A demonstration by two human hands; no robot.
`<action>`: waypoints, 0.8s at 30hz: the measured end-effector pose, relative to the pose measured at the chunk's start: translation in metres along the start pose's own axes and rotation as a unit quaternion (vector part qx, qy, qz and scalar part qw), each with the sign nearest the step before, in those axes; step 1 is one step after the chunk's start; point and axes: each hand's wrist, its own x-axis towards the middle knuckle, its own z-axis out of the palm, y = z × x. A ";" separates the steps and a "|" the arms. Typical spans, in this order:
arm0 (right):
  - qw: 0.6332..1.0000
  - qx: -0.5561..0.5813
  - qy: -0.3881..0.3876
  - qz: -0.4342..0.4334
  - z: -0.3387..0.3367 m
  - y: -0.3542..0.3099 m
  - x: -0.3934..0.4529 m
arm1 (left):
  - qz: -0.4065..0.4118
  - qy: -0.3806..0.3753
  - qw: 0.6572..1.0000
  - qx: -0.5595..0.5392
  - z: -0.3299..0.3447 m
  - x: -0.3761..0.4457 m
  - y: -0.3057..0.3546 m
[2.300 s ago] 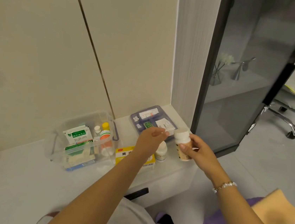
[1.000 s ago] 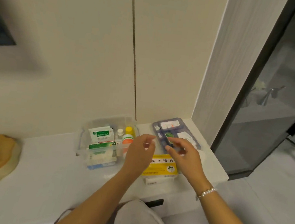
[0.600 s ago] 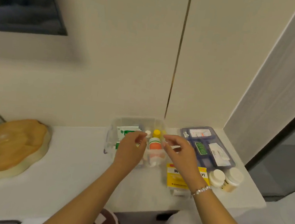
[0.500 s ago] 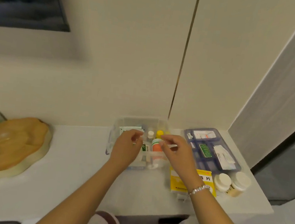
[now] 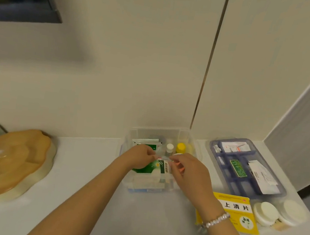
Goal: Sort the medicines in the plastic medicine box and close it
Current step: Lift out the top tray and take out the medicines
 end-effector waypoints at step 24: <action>0.968 0.244 0.052 0.015 -0.035 0.001 0.001 | 0.084 0.054 0.966 -0.240 -0.056 -0.038 0.058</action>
